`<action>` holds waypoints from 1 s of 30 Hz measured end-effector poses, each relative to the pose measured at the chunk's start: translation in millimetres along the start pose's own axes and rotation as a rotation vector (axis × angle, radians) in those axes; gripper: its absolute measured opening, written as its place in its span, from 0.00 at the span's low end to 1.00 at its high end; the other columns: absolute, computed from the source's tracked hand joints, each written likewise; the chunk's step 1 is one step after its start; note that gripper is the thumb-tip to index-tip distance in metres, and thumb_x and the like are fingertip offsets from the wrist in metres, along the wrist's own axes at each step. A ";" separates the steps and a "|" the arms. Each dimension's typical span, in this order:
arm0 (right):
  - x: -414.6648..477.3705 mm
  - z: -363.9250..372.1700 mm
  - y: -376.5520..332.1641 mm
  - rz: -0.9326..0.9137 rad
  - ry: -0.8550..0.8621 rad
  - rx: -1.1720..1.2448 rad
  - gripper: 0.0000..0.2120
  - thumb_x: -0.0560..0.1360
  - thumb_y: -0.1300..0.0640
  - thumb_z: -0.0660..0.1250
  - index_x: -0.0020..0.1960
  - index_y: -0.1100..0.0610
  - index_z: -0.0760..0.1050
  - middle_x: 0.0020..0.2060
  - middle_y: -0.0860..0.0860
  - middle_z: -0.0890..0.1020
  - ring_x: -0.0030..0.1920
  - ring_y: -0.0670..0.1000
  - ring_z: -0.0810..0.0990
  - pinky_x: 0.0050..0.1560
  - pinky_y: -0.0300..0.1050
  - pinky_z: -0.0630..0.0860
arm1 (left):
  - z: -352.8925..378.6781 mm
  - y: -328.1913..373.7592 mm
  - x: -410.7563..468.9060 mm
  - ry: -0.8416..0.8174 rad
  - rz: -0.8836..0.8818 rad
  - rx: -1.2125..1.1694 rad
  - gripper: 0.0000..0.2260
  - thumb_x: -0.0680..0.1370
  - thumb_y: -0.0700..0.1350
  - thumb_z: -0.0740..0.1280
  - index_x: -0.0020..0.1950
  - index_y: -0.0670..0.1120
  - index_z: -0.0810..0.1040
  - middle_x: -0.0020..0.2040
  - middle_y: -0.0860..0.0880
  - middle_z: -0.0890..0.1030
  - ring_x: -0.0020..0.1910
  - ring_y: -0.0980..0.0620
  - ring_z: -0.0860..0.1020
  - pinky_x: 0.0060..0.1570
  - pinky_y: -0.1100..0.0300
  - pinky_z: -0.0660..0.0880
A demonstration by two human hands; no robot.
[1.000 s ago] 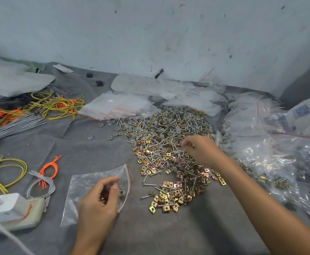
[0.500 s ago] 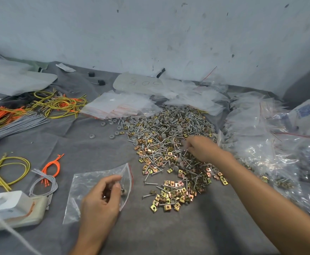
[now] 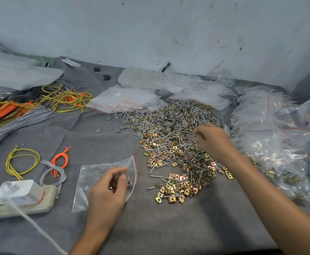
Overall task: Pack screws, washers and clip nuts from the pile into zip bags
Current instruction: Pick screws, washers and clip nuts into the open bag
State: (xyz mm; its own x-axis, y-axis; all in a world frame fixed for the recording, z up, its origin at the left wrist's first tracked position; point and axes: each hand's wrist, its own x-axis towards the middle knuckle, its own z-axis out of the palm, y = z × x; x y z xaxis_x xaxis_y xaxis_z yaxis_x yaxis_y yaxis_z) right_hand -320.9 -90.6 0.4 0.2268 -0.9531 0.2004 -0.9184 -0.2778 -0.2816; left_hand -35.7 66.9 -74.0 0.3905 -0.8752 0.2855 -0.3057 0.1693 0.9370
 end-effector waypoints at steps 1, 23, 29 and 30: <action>-5.7 -0.2 -6.3 -0.009 0.021 0.066 0.08 0.81 0.59 0.63 0.54 0.51 0.80 0.51 0.46 0.78 0.50 0.47 0.78 0.48 0.39 0.73 | 0.0 0.0 0.1 0.000 0.001 0.004 0.12 0.78 0.36 0.69 0.50 0.55 0.82 0.40 0.59 0.83 0.34 0.61 0.80 0.35 0.71 0.73; -77.8 70.7 -154.7 -0.328 -0.148 0.284 0.05 0.79 0.51 0.65 0.53 0.48 0.72 0.50 0.50 0.84 0.50 0.59 0.81 0.43 0.52 0.76 | -3.2 -8.5 1.4 -0.020 0.074 0.047 0.16 0.79 0.35 0.68 0.52 0.58 0.80 0.46 0.60 0.84 0.43 0.61 0.82 0.44 0.73 0.74; -57.3 32.6 -93.6 -0.130 -0.066 0.261 0.06 0.80 0.54 0.66 0.55 0.48 0.79 0.51 0.41 0.80 0.50 0.44 0.79 0.52 0.45 0.78 | -1.3 -12.3 0.9 -0.009 0.051 0.014 0.17 0.78 0.35 0.69 0.52 0.60 0.80 0.41 0.57 0.82 0.35 0.58 0.79 0.36 0.69 0.73; -52.5 26.2 -78.9 -0.095 -0.092 0.166 0.07 0.81 0.54 0.65 0.56 0.47 0.79 0.51 0.41 0.79 0.50 0.44 0.79 0.51 0.43 0.77 | -1.4 -12.0 0.8 -0.012 0.048 0.010 0.17 0.78 0.36 0.69 0.52 0.60 0.80 0.41 0.57 0.82 0.34 0.58 0.79 0.35 0.69 0.73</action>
State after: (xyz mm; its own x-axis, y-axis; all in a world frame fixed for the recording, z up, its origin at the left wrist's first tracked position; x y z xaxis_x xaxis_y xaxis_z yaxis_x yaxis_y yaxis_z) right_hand -251.9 -21.8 -12.5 0.3457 -0.9264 0.1496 -0.8269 -0.3761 -0.4180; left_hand -30.5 64.8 -84.7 0.3648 -0.8715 0.3277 -0.3322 0.2069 0.9202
